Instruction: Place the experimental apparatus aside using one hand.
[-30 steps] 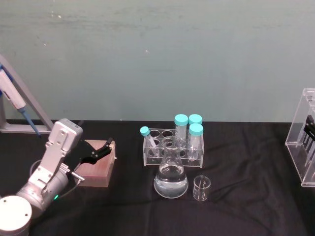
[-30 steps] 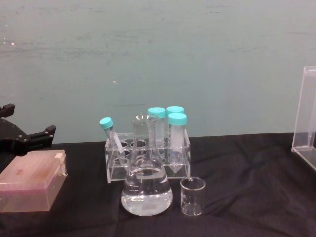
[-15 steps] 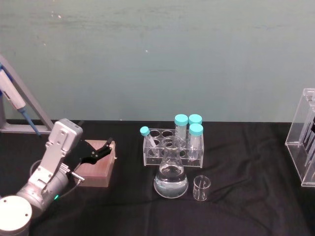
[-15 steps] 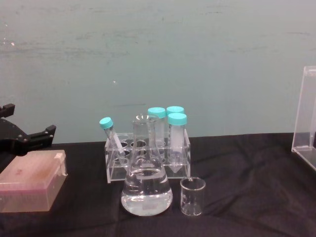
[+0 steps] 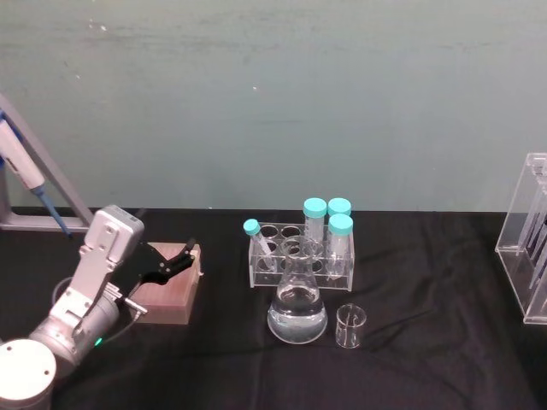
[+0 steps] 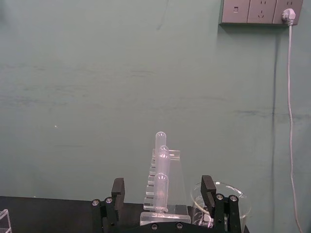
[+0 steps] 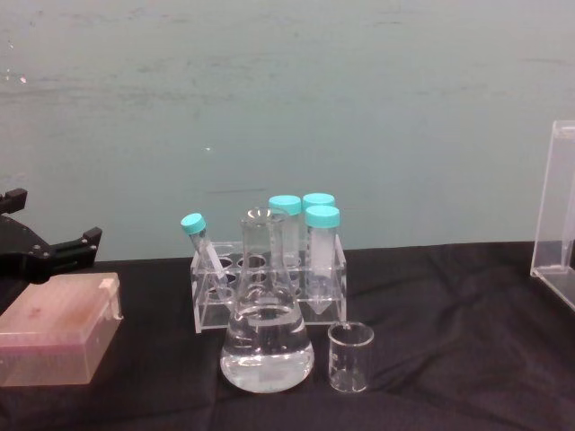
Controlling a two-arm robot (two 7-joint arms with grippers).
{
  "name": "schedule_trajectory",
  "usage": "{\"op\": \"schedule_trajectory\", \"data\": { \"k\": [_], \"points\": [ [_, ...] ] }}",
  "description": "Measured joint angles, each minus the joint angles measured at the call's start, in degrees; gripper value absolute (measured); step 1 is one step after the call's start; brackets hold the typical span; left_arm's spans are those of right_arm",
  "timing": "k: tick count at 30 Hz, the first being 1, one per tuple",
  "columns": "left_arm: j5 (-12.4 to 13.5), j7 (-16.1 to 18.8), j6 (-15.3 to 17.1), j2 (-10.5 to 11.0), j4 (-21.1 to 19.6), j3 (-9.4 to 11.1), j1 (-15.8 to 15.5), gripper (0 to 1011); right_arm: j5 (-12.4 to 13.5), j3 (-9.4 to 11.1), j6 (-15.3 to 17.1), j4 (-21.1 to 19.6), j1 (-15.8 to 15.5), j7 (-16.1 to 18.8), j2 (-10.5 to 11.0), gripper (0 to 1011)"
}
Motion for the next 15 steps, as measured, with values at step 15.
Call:
{"op": "schedule_trajectory", "data": {
  "k": [15],
  "points": [
    [0.0,0.0,0.0,0.0,0.0,0.0,0.0,1000,0.6,0.02,-0.02,-5.11,-3.46,1.19,1.21,1002]
  ]
}}
